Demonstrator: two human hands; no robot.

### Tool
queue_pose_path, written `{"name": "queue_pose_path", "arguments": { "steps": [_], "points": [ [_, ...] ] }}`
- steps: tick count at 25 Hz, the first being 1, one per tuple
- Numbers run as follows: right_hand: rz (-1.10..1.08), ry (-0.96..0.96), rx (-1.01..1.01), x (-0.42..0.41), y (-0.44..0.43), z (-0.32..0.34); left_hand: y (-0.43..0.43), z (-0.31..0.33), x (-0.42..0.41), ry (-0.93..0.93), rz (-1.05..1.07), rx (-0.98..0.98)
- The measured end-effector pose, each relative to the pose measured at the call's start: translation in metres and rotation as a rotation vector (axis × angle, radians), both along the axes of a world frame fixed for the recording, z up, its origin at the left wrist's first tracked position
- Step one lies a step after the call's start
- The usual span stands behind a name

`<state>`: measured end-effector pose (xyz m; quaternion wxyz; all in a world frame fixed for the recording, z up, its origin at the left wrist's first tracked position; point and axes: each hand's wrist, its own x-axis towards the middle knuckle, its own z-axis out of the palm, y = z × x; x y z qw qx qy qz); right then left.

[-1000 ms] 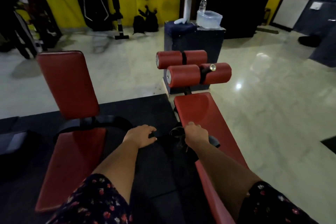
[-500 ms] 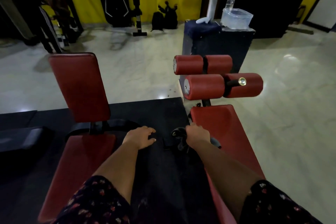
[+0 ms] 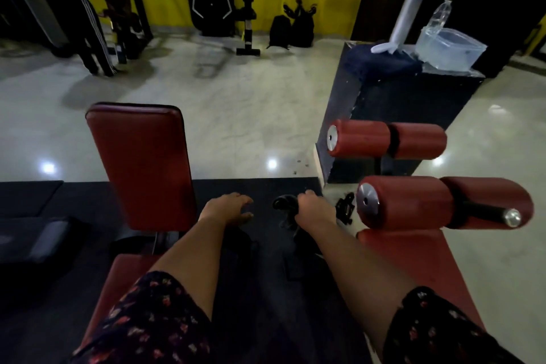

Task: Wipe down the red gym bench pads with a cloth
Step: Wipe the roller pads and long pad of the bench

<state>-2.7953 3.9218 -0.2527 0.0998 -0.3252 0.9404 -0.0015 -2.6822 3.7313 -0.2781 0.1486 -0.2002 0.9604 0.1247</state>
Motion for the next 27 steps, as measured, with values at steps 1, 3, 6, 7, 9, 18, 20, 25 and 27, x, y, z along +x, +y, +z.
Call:
{"name": "queue_pose_path", "arguments": {
  "steps": [1,3,6,7,9,18,20,25,27],
  "points": [
    [0.003,-0.005,0.000,-0.007,-0.015,0.000,-0.014,0.001,-0.008,-0.007,0.000,-0.004],
    [-0.002,-0.013,0.002,-0.024,-0.039,-0.002,-0.037,0.002,-0.022,0.000,0.000,-0.001],
    [-0.016,0.000,-0.003,-0.051,-0.064,-0.001,-0.064,0.005,-0.044,0.021,0.001,-0.007],
    [-0.018,0.006,-0.008,-0.061,-0.074,0.001,-0.075,0.005,-0.052,0.027,0.003,-0.002],
    [-0.029,0.011,-0.017,-0.081,-0.093,0.003,-0.093,0.007,-0.073,0.008,-0.023,0.003],
    [-0.098,0.035,-0.090,-0.219,-0.181,0.019,-0.167,0.023,-0.223,-0.018,-0.167,-0.085],
    [-0.138,0.006,-0.153,-0.251,-0.198,0.027,-0.187,0.028,-0.254,-0.011,-0.168,-0.089],
    [-0.170,0.065,-0.207,-0.310,-0.226,0.049,-0.212,0.048,-0.319,0.059,-0.209,-0.142],
    [-0.193,0.057,-0.215,-0.334,-0.234,0.053,-0.218,0.054,-0.342,0.078,-0.238,-0.161]
  ]
}}
